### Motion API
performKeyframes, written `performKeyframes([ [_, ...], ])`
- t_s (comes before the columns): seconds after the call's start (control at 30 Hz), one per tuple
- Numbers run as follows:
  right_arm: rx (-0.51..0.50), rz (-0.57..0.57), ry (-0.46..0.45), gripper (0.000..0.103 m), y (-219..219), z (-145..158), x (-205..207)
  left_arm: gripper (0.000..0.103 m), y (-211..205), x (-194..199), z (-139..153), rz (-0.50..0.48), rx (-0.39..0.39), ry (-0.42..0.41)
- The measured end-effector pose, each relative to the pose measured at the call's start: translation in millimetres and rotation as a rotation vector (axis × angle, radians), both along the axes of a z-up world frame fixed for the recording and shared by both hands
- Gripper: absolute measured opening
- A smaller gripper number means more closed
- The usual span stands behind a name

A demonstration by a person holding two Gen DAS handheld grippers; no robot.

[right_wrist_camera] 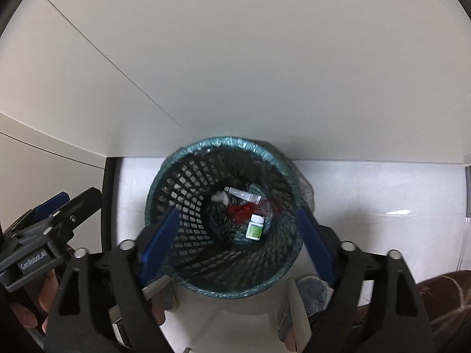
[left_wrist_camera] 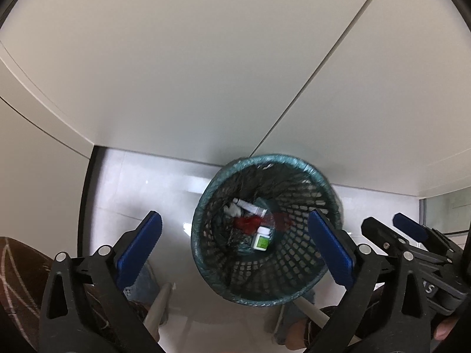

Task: Collect trash
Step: 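Open the left tool to drop the tube while the right tool opens to drop the tissue, then move both open tools up over the counter items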

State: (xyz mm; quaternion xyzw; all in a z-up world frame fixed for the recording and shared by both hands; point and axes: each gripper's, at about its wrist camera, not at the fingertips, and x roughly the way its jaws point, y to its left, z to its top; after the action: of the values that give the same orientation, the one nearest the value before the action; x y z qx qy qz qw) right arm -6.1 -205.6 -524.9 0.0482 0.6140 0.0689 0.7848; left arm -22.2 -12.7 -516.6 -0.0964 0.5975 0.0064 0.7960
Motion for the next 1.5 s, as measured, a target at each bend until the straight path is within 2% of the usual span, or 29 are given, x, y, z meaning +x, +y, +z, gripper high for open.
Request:
performKeyframes([
  [0.13, -0.044, 0.012, -0.062, 0.089, 0, 29, -13, 0.097, 0, -8, 26, -0.024, 0.005, -0.040],
  [0.4, -0.063, 0.017, -0.165, 0.089, -8, 90, -34, 0.097, 2, -28, 94, -0.038, 0.041, -0.114],
  [0.63, -0.067, 0.023, -0.293, 0.089, -13, 165, -46, 0.097, -5, -45, 170, -0.065, 0.051, -0.221],
  [0.83, -0.078, 0.035, -0.418, 0.089, -16, 241, -67, 0.097, -10, -65, 234, -0.072, 0.084, -0.295],
  [1.03, -0.061, 0.023, -0.534, 0.089, -26, 309, -89, 0.097, -8, -85, 299, -0.051, 0.081, -0.384],
  [1.3, -0.025, -0.001, -0.654, 0.089, -37, 387, -93, 0.097, -9, -89, 369, -0.035, 0.069, -0.481],
  [1.5, -0.044, 0.012, -0.728, 0.089, -38, 443, -81, 0.097, -14, -76, 429, -0.019, 0.101, -0.538],
])
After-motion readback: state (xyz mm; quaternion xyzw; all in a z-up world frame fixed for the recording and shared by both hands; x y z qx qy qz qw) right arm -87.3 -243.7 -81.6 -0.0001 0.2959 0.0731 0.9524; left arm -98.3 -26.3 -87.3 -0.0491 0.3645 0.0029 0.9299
